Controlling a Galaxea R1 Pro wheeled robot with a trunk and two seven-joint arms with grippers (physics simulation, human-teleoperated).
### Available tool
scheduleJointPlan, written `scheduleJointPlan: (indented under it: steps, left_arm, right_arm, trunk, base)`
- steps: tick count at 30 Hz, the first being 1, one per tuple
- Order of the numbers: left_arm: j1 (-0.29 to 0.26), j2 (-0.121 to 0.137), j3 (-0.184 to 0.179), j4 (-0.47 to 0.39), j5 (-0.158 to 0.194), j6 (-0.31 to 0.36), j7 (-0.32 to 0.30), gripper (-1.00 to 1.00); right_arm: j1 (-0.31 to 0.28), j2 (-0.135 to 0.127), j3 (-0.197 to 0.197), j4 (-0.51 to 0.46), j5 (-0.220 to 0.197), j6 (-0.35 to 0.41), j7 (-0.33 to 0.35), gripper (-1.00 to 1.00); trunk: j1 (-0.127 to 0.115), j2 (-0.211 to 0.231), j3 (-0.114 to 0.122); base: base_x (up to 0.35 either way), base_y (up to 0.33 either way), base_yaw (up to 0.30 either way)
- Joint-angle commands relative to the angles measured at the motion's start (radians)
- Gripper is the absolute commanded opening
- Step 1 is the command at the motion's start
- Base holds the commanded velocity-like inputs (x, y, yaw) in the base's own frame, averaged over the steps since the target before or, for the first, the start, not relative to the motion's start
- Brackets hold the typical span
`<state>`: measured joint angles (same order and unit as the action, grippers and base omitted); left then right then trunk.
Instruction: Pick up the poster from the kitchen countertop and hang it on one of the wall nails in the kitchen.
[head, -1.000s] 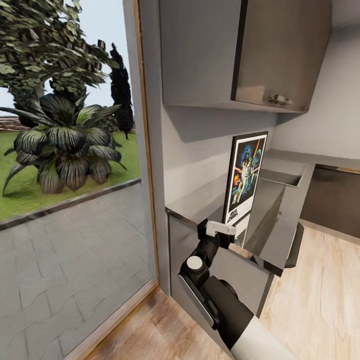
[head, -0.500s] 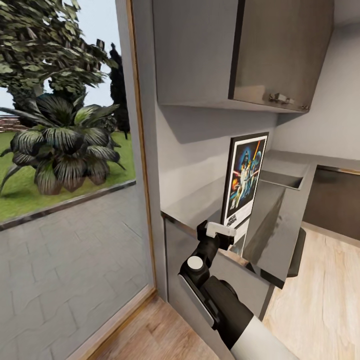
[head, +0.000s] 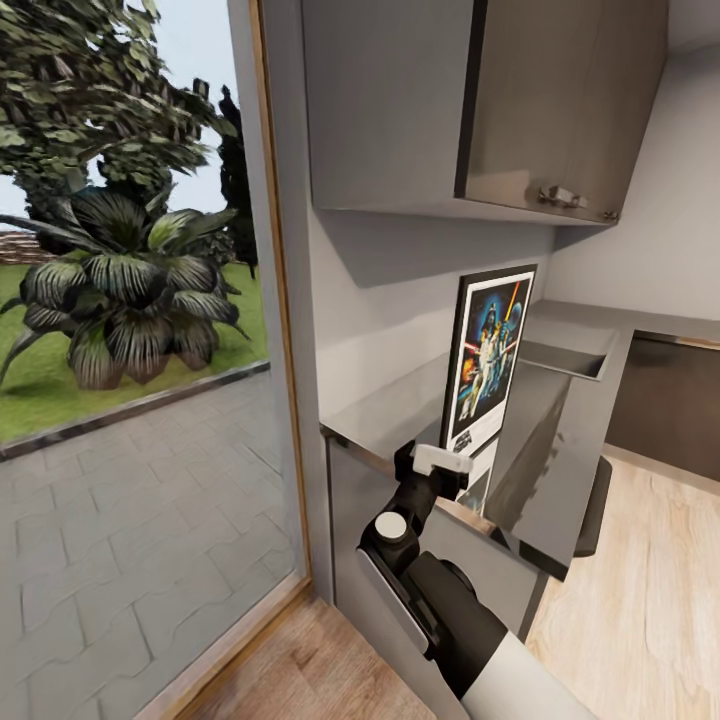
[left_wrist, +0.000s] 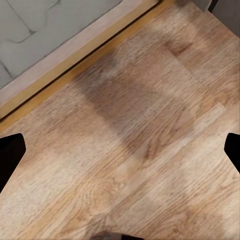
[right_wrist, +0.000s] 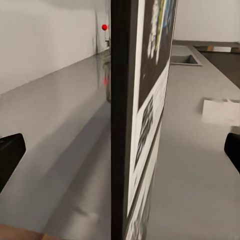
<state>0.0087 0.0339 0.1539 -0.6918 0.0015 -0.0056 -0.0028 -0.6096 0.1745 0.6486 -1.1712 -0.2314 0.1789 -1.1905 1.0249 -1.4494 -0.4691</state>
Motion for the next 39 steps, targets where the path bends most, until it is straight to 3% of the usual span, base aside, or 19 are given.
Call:
scheduleJointPlan:
  steps: [1,16,25,39]
  left_arm:
    - [0.001,0.0,0.001,-0.002,0.0,-0.001,0.0,1.0]
    - [0.001,0.0,0.001,-0.002,0.0,-0.001,0.0,1.0]
    - [0.001,0.0,0.001,-0.002,0.001,-0.001,0.0,1.0]
    - [0.001,0.0,0.001,-0.002,0.0,-0.001,0.0,1.0]
  right_arm:
    - [0.0,0.0,0.002,-0.001,-0.003,0.01,-0.006,1.0]
    - [0.004,0.0,0.0,0.015,-0.006,-0.055,-0.006,1.0]
    - [0.004,0.0,0.0,0.026,-0.055,-0.062,-0.005,1.0]
    - [0.004,0.0,0.0,0.026,-0.06,-0.063,-0.005,1.0]
  trunk:
    - [0.0,-0.001,-0.001]
    - [0.0,-0.001,-0.001]
    - [0.0,-0.001,-0.001]
    - [0.0,-0.001,-0.001]
  base:
    - [0.019,-0.017,0.0]
    - [0.003,-0.003,0.0]
    - [0.001,0.0,0.0]
    - [0.06,0.0,0.0]
